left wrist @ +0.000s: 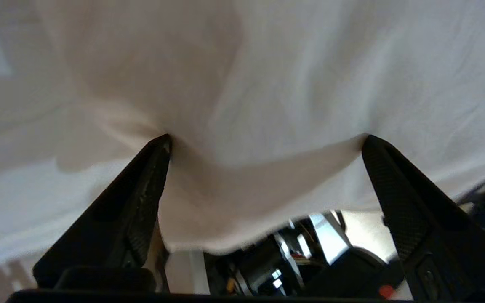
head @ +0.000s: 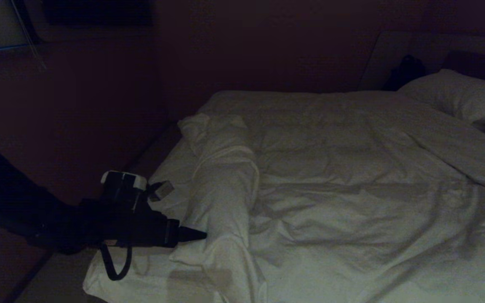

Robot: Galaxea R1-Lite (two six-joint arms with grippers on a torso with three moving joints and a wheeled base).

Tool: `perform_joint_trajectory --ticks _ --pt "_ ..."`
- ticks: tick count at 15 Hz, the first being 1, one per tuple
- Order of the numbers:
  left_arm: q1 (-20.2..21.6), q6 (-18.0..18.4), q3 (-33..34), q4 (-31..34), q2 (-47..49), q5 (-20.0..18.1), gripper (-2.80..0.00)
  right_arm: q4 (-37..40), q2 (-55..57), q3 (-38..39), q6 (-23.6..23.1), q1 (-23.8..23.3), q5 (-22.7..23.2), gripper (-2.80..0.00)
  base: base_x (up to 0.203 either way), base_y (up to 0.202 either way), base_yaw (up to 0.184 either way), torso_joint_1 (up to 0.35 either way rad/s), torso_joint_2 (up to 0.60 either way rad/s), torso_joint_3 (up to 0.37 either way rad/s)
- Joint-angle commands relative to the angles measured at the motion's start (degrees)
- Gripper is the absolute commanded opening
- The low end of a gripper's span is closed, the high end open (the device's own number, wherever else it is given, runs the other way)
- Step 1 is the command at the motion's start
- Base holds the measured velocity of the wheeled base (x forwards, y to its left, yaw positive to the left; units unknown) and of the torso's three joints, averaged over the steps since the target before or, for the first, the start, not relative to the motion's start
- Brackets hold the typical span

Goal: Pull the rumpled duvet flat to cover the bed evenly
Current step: Flatten the corners of the folded blanket

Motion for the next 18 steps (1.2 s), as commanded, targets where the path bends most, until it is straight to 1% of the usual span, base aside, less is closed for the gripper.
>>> perform_joint_trajectory --ticks 1,3,4,9,12,13,16,18 --pt "-1.4 -0.2 3.1 -8.4 2.9 0.0 0.00 0.0 0.0 0.0 0.0 0.0 0.0 -2.80 0.000 0.000 0.000 0.000 0.00 0.000" --pt "-2.9 -0.4 5.8 -15.2 4.9 0.3 0.00 0.0 0.0 0.0 0.0 0.0 0.0 -2.80 0.000 0.000 0.000 0.000 0.00 0.000" --pt "-3.1 -0.6 6.0 -15.8 5.5 0.4 0.00 0.0 0.0 0.0 0.0 0.0 0.0 -2.80 0.000 0.000 0.000 0.000 0.00 0.000" --pt "-3.5 -0.9 5.4 -15.4 6.4 0.9 0.00 0.0 0.0 0.0 0.0 0.0 0.0 -2.80 0.000 0.000 0.000 0.000 0.00 0.000" --pt "-5.0 -0.8 5.2 -15.6 7.6 5.0 0.00 0.0 0.0 0.0 0.0 0.0 0.0 -2.80 0.000 0.000 0.000 0.000 0.00 0.000" --pt "-5.3 -0.9 5.0 -15.5 7.8 5.6 0.00 0.0 0.0 0.0 0.0 0.0 0.0 -2.80 0.000 0.000 0.000 0.000 0.00 0.000" --pt "-5.4 -0.9 5.1 -15.6 7.8 5.7 0.00 0.0 0.0 0.0 0.0 0.0 0.0 -2.80 0.000 0.000 0.000 0.000 0.00 0.000" --pt "-5.4 -2.0 4.9 -16.0 7.8 5.7 0.00 0.0 0.0 0.0 0.0 0.0 0.0 -2.80 0.000 0.000 0.000 0.000 0.00 0.000"
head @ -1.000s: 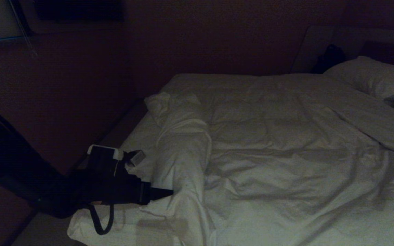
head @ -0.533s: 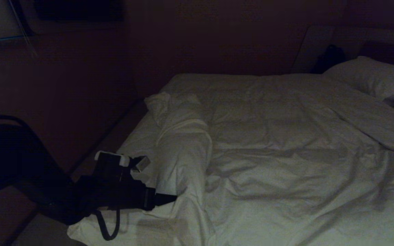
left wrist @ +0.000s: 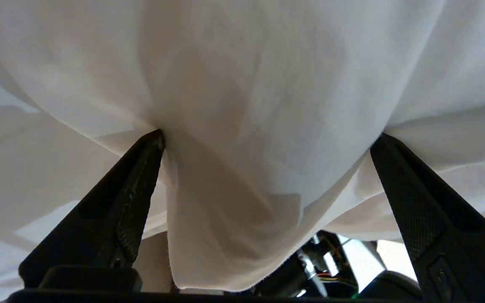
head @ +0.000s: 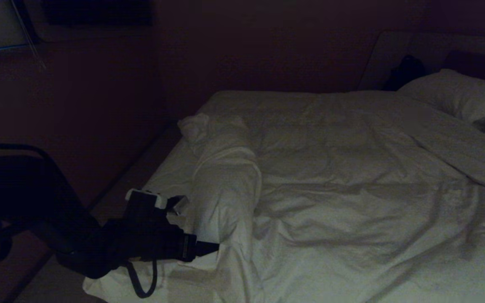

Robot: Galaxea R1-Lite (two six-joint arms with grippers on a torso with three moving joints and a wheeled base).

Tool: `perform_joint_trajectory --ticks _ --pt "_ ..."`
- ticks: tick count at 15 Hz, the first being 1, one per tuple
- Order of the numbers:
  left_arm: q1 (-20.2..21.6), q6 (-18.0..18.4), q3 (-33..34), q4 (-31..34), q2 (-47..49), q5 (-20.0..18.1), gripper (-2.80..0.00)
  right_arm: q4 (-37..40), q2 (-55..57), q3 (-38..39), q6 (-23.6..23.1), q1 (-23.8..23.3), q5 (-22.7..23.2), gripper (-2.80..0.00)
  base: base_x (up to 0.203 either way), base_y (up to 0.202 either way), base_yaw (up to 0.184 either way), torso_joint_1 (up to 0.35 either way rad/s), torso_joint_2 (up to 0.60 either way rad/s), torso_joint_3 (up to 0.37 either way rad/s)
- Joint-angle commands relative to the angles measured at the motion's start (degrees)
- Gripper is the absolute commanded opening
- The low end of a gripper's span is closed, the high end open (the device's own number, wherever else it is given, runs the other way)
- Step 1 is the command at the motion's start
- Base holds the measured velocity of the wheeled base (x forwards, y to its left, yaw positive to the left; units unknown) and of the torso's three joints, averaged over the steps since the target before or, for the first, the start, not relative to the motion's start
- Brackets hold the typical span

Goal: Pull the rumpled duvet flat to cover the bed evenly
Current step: Flatten the corners of the folded blanket

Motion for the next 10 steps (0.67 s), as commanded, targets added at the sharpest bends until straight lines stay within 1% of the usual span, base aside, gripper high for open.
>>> perform_joint_trajectory --ticks 1,7,10 --pt "0.0 -0.6 -0.3 -0.3 0.0 -0.1 0.00 0.0 0.0 0.0 0.0 0.0 0.0 -2.80 0.000 0.000 0.000 0.000 0.00 0.000" --pt "0.1 -0.7 -0.4 -0.3 -0.1 -0.1 0.00 0.0 0.0 0.0 0.0 0.0 0.0 -2.80 0.000 0.000 0.000 0.000 0.00 0.000" --pt "0.1 -1.5 -0.6 -0.3 0.0 -0.1 0.00 0.0 0.0 0.0 0.0 0.0 0.0 -2.80 0.000 0.000 0.000 0.000 0.00 0.000"
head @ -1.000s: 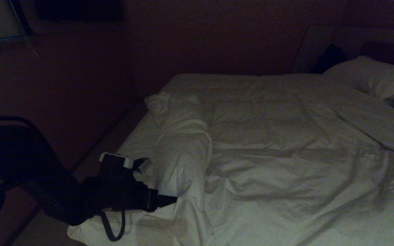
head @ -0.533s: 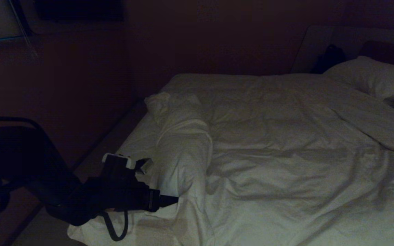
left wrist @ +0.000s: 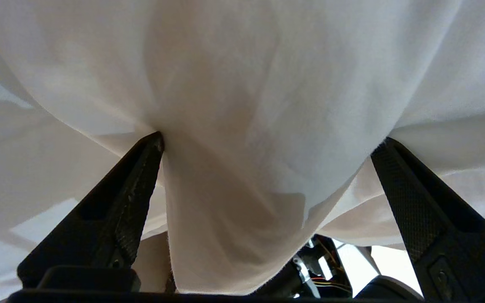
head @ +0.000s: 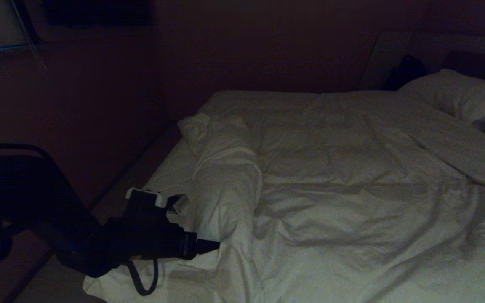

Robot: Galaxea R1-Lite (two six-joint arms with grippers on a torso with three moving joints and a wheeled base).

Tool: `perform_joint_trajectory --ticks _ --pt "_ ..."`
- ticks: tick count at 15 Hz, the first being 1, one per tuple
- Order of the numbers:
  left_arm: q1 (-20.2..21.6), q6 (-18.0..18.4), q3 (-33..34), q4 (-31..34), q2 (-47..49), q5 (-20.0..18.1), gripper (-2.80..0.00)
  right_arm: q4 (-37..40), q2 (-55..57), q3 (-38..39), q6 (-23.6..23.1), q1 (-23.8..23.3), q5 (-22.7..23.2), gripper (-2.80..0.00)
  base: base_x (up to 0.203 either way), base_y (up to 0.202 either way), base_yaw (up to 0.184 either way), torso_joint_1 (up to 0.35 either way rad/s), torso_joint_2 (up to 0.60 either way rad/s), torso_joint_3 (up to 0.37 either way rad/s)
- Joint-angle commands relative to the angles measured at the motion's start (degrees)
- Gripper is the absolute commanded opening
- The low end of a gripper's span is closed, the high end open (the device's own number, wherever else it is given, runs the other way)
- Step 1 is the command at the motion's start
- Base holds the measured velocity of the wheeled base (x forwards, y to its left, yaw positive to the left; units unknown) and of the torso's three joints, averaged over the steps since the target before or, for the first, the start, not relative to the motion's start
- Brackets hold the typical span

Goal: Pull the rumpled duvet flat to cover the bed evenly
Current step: Flatten the corners of the folded blanket

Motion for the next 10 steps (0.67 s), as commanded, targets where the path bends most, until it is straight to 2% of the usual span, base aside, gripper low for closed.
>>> perform_joint_trajectory --ticks 1,7,8,10 --pt "0.0 -0.2 0.0 -0.2 0.0 -0.2 0.00 0.0 0.0 0.0 0.0 0.0 0.0 -2.80 0.000 0.000 0.000 0.000 0.00 0.000" --pt "0.0 -0.2 0.1 -0.2 -0.3 -0.2 0.00 0.0 0.0 0.0 0.0 0.0 0.0 -2.80 0.000 0.000 0.000 0.000 0.00 0.000" --pt "0.0 -0.3 0.1 -0.2 -0.3 -0.2 -2.80 0.0 0.0 0.0 0.0 0.0 0.0 -2.80 0.000 0.000 0.000 0.000 0.00 0.000" --pt "0.0 -0.2 0.2 -0.3 -0.6 -0.2 -2.80 0.0 0.0 0.0 0.0 0.0 0.0 -2.80 0.000 0.000 0.000 0.000 0.00 0.000"
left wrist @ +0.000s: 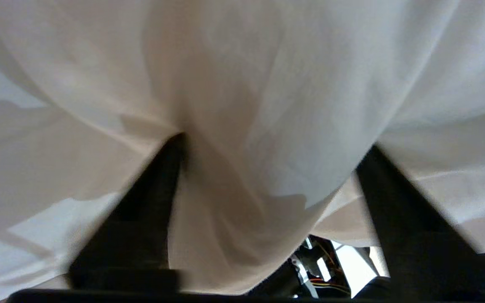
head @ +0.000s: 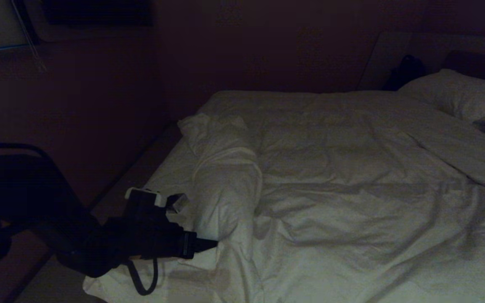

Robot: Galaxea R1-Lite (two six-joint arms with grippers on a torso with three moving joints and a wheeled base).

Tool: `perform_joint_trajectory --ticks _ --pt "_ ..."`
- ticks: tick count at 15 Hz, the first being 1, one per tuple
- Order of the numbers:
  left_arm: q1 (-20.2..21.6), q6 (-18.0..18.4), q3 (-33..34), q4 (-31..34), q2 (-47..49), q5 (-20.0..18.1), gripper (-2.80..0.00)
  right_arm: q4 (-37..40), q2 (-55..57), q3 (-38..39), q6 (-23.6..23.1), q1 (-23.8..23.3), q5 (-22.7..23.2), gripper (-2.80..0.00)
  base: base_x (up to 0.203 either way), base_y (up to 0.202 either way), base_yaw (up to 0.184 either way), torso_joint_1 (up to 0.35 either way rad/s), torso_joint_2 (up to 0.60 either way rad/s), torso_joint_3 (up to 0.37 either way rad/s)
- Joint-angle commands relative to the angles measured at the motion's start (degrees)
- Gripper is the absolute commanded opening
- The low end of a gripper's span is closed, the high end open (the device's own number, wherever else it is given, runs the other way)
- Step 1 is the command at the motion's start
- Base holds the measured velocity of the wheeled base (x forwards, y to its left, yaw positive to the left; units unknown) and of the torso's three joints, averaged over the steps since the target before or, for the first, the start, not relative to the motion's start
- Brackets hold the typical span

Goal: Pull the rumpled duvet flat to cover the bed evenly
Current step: Flatten the corners of the folded blanket

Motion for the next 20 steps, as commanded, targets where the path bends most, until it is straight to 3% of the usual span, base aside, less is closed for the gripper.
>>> perform_joint_trajectory --ticks 1,10,15,20 --pt "0.0 0.1 0.1 -0.2 -0.1 -0.1 -2.80 0.0 0.0 0.0 0.0 0.0 0.0 -2.80 0.000 0.000 0.000 0.000 0.00 0.000" --pt "0.0 -0.1 0.1 -0.2 -1.0 -0.2 -2.80 0.0 0.0 0.0 0.0 0.0 0.0 -2.80 0.000 0.000 0.000 0.000 0.00 0.000" --pt "0.2 -3.8 -0.7 0.4 -6.2 0.1 -2.80 0.0 0.0 0.0 0.0 0.0 0.0 -2.80 0.000 0.000 0.000 0.000 0.00 0.000" --pt "1.6 -4.6 -0.8 1.1 -13.5 0.2 -2.80 0.0 0.0 0.0 0.0 0.0 0.0 -2.80 0.000 0.000 0.000 0.000 0.00 0.000"
